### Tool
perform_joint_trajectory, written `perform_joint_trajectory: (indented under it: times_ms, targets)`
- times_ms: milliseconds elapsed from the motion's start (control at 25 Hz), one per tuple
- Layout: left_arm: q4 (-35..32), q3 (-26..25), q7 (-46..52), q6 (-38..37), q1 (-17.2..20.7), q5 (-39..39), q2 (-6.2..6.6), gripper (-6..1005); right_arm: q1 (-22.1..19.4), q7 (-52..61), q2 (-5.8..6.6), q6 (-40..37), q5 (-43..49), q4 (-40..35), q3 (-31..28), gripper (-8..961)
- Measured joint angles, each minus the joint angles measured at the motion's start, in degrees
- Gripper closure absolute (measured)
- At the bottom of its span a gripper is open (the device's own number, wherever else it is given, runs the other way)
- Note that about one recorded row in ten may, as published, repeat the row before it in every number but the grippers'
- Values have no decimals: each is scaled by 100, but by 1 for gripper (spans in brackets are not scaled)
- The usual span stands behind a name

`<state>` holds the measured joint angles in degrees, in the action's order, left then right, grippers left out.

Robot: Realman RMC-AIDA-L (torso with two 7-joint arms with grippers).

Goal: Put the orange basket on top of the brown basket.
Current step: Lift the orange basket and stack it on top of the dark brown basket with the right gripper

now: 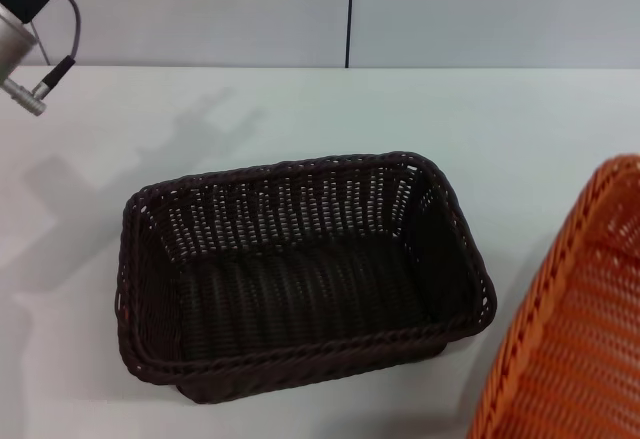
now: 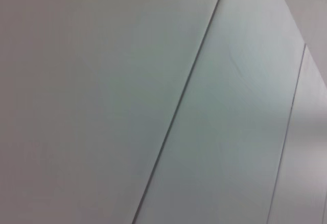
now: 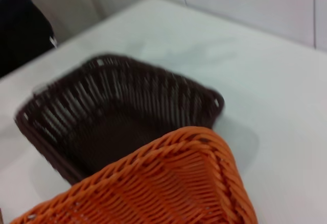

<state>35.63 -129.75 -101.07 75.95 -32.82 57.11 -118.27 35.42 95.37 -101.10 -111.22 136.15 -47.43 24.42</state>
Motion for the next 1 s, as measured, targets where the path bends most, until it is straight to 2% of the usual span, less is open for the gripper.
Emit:
perform_joint_trajectory:
  times_ms: [400,560,640,680,720,760,840,920,960,1000]
  targets:
    - [18,-15,4,52,240,-196,20,227,-199,63,17,-168,-1339,184,-217,806]
    - [11,-16,2,27,301,-207,24,227,-216,128,-48,-136,-1781,489,-358,806]
    - [11,-16,2,27,301,-207,24,227,-230,176,-191,-125,-2038,519,-387,806]
    - [11,-16,2,27,301,-207,24,227,-246,176,-299,-98,-2144,476,-402,806]
    - [7,-16,0,5,309,-195,24,227,-288,162,-542,-9,-2292,330,-419,805]
    - [7,-16,0,5,309,-195,24,227,-288,162,-542,-9,-2292,330,-419,805]
    - [7,-16,0,5,309,-195,24,227,-347,103,-786,161,-2438,202,-423,805]
    - [-4,-105,-47,-142,295,-175,27,228,-428,-114,-1047,389,-2770,375,-419,805]
    - [-6,-134,-49,-199,273,-172,32,228,-428,-114,-1047,389,-2770,375,-419,805]
    - [-6,-134,-49,-199,273,-172,32,228,-443,-200,-1101,421,-2887,499,-417,805]
